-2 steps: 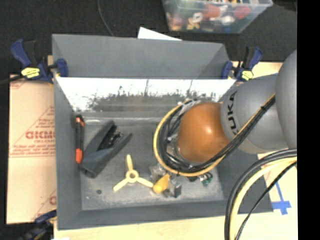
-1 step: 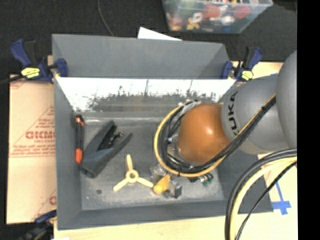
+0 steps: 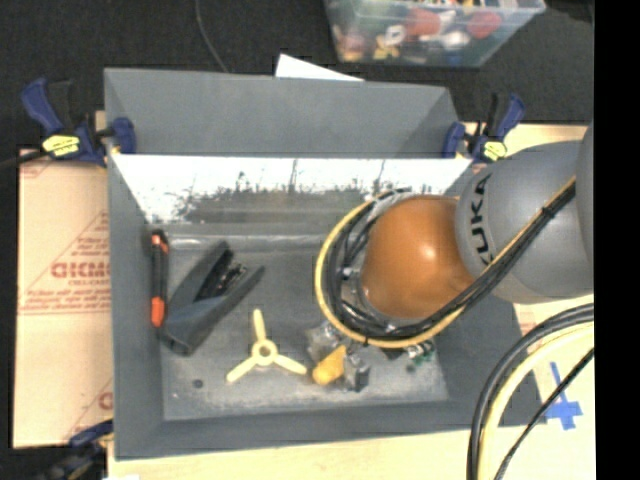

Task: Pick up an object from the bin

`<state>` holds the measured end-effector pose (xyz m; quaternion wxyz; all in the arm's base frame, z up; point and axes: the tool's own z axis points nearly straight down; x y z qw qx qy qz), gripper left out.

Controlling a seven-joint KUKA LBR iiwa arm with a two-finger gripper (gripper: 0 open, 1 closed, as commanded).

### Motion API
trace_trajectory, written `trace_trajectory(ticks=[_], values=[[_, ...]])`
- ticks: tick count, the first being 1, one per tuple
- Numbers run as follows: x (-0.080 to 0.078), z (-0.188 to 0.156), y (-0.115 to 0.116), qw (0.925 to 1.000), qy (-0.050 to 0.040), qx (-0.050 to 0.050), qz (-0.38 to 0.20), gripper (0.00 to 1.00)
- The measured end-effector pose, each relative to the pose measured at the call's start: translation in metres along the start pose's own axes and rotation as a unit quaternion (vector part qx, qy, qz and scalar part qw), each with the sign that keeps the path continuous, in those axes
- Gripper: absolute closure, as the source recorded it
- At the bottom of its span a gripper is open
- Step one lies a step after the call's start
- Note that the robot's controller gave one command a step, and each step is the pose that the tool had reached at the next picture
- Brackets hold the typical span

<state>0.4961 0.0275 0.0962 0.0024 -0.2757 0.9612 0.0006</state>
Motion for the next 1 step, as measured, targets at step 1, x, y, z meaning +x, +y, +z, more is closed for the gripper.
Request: trace_trajectory(ticks=[1], values=[[0.0009, -0.0358, 0.0005, 1.0, 0.0023, -0.001, 0.0, 1.0]])
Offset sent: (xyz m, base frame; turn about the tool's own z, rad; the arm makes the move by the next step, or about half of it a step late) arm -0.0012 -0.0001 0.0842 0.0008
